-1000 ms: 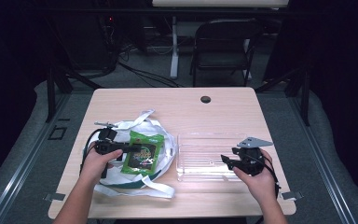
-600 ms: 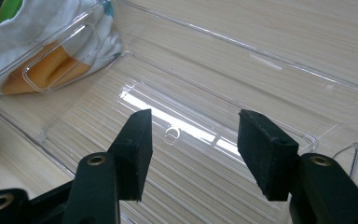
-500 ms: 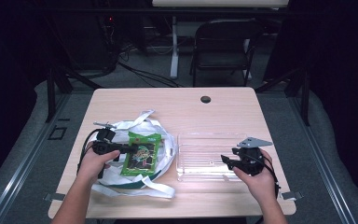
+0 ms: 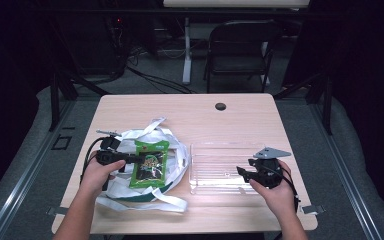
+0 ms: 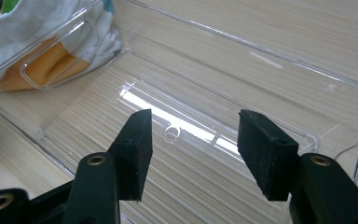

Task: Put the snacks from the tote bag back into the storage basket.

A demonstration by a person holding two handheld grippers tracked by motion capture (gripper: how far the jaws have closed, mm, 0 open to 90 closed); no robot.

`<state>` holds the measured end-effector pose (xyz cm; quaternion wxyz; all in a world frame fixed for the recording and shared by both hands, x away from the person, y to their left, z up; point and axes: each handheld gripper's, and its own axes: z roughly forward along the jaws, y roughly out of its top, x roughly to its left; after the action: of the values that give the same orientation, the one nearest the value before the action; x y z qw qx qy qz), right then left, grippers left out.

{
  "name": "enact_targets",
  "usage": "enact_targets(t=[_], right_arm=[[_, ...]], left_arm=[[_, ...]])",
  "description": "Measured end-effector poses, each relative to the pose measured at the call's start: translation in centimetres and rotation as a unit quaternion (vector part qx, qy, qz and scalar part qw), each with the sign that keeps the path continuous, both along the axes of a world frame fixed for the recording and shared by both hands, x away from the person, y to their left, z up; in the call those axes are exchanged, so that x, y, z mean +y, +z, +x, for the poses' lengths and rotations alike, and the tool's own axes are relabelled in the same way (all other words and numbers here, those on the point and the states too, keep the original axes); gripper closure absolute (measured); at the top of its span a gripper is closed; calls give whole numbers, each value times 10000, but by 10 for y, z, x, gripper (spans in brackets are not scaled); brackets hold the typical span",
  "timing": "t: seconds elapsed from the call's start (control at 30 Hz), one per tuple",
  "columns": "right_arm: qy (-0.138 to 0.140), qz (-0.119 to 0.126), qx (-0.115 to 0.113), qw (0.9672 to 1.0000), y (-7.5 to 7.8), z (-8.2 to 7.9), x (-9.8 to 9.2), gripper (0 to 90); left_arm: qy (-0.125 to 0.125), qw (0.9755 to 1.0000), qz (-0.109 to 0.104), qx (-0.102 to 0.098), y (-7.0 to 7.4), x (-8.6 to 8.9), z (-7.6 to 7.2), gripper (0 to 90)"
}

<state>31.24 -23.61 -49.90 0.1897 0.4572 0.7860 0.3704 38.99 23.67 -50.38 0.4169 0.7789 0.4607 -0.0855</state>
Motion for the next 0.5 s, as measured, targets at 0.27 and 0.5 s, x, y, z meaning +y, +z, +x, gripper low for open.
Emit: enact_targets(t=[0.27, 0.5], right_arm=[[-5, -11, 9, 10000, 0, 0, -2, 452], [-9, -28, 13, 10000, -1, 0, 0, 452]], left_arm=[[35, 10000, -40, -47, 2, 2, 0, 720], [112, 9998, -90, -116, 4, 4, -1, 720]])
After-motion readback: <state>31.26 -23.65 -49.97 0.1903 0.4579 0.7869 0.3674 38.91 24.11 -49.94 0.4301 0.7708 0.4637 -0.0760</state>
